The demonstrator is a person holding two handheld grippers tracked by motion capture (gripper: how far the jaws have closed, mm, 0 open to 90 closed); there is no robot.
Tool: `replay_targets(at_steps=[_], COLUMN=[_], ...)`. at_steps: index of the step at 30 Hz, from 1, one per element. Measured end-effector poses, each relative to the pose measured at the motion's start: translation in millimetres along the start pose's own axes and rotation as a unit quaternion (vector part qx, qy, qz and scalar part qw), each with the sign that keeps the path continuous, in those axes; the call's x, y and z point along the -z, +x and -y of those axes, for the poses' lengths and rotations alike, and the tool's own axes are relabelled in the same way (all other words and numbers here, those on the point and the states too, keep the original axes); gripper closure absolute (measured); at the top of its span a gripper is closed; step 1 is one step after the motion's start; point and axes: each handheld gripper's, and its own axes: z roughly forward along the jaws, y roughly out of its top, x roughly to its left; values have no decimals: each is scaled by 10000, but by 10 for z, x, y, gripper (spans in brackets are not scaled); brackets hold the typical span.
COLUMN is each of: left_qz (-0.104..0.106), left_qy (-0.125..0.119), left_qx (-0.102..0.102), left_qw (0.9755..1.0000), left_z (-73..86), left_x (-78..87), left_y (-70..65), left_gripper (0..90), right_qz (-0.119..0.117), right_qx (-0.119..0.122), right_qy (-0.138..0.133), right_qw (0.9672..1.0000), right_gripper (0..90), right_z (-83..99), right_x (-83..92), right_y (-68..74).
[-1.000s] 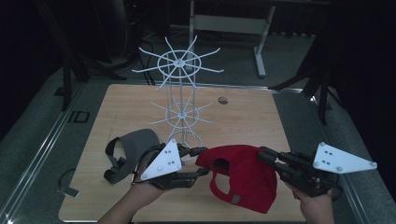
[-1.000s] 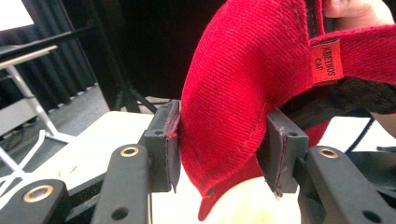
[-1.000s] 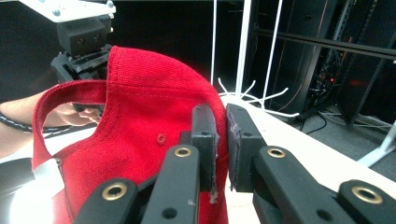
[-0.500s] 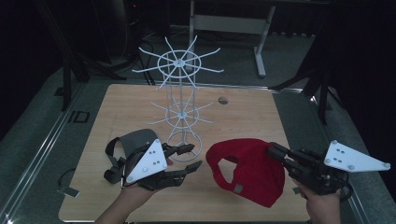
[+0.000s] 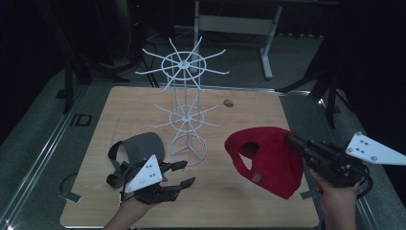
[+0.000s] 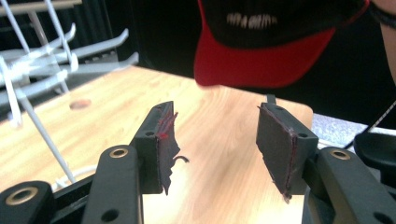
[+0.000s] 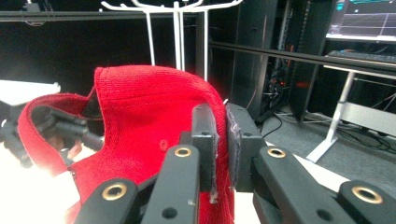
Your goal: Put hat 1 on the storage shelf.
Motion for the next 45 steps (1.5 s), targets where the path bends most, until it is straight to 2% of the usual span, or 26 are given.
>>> replay_targets(at_steps=[3, 7, 8, 9, 11, 12, 15, 16, 17, 19, 20, 22, 25, 27, 28, 29, 35, 41, 45], left_qz=[1, -97, -97, -155, -194, -190, -248, -248, -388, -403, -484, -622, -732, -884, -1030, -1069, -1203, -1357, -1381], left_qy=[43, 90, 90, 190, 223, 233, 264, 264, 312, 336, 537, 544, 575, 563, 639, 648, 674, 578, 510], left_qx=[128, 347, 347, 456, 450, 574, 758, 758, 756, 783, 806, 778, 834, 834, 804, 803, 717, 786, 854], left_qw=[9999, 9993, 9993, 9987, 9985, 9979, 9965, 9965, 9959, 9955, 9941, 9935, 9922, 9910, 9894, 9889, 9879, 9859, 9854], left_z=[169, 402, 402, 502, 551, 646, 765, 765, 837, 873, 938, 1003, 1059, 1115, 1162, 1181, 1241, 1280, 1289], left_x=[-3, 6, 6, 4, 3, 1, 2, 2, 7, 4, -2, 7, 20, 38, 46, 48, 63, 111, 132], left_y=[31, 89, 89, 118, 129, 157, 208, 208, 227, 238, 251, 250, 261, 275, 292, 296, 298, 327, 335], left_gripper=[459, 458, 459, 457, 408, 388, 270, 253, 247, 148, 144, 99, 72, 72, 72, 73, 72, 72, 72], right_qz=[105, 172, 172, 222, 232, 245, 268, 299, 299, 381, 416, 469, 516, 542, 547, 574, 561, 575, 735], right_qx=[-33, -111, -111, -132, -140, -152, -184, -175, -199, -156, -153, -128, -129, -119, -124, -94, -129, -190, -157], right_qy=[-36, -67, -67, -67, -76, -85, -119, -123, -131, -135, -145, -179, -245, -249, -286, -292, -324, -417, -489], right_qw=[9999, 9998, 9998, 9996, 9996, 9995, 9994, 9993, 9993, 9991, 9989, 9987, 9983, 9981, 9980, 9979, 9978, 9973, 9960], right_gripper=[828, 828, 828, 828, 828, 828, 828, 828, 828, 828, 828, 828, 828, 828, 828, 828, 828, 828, 828], right_z=[-22, -48, -48, -64, -83, -93, -121, -131, -143, -174, -193, -236, -310, -339, -393, -421, -554, -684, -870], right_x=[4, 3, 3, -6, -16, -22, -41, -47, -53, -75, -84, -105, -144, -163, -200, -221, -321, -390, -478], right_y=[-53, -118, -118, -146, -179, -193, -240, -252, -263, -274, -281, -300, -335, -344, -363, -372, -450, -505, -547])
